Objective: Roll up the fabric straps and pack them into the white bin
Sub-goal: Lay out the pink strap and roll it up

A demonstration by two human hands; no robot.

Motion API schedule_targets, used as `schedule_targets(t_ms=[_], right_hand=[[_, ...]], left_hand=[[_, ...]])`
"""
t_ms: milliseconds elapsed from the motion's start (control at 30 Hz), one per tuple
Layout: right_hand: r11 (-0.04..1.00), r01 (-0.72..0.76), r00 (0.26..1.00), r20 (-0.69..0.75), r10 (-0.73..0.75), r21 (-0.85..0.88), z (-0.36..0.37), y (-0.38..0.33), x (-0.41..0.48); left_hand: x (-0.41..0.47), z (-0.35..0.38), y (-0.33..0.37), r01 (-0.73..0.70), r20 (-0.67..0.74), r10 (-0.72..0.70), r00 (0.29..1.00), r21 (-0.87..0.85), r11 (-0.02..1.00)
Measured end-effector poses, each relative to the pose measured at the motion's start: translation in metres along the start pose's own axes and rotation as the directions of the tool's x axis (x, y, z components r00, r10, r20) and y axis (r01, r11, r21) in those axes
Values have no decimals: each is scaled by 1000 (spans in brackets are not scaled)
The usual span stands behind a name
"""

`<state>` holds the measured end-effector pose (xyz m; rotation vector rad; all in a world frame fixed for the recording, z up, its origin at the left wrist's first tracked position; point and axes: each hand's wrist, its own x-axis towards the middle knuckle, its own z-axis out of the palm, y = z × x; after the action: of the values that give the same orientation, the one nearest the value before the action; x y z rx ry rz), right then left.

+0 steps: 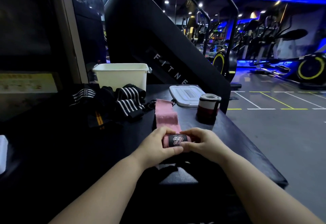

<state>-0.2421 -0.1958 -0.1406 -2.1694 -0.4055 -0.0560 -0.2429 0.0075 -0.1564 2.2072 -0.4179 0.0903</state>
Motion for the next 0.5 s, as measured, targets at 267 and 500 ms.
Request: schedule_targets(t_ms=[267,500], right_hand=[[999,20,998,65,-18,-32,0,-6,-12],[999,-14,1000,10,14,-42,-2,-9,4]], left_hand=[[-14,-17,2,-64,99,53,994,109,992],[-16,-15,-1,-40,54,37,998,41,998]])
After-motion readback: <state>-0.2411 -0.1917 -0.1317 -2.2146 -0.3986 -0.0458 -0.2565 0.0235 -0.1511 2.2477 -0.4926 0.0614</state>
